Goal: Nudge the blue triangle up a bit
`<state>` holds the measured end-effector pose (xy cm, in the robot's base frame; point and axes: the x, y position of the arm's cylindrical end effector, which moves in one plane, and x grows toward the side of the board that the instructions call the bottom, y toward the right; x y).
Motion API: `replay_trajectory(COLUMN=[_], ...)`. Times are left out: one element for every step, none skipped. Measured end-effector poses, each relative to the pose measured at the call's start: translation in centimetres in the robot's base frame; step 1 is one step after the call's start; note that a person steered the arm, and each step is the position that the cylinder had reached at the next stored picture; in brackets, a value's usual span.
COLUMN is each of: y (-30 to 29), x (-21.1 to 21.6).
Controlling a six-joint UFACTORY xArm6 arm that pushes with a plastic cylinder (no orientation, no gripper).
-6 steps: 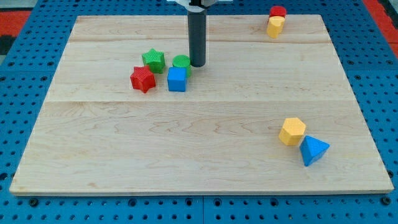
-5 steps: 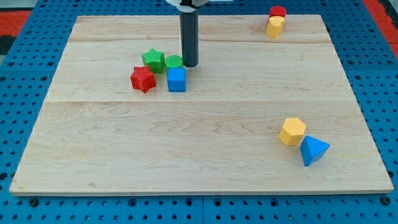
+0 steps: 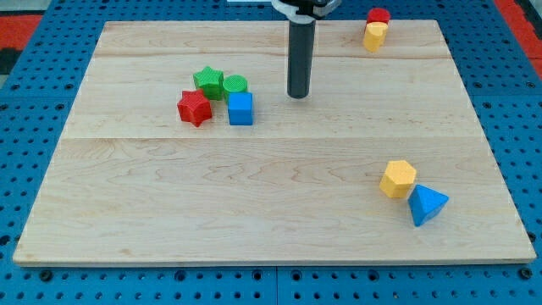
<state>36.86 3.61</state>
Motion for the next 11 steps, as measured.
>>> replay_trajectory(y=[0.0, -0.2, -0.7, -1.9, -2.9, 0.6, 3.3, 5.6, 9.5, 10.1, 10.1], x=[2.9, 5.5, 8.2, 12.5, 16.9, 21.5, 24.8, 24.9, 24.1, 24.1, 24.1])
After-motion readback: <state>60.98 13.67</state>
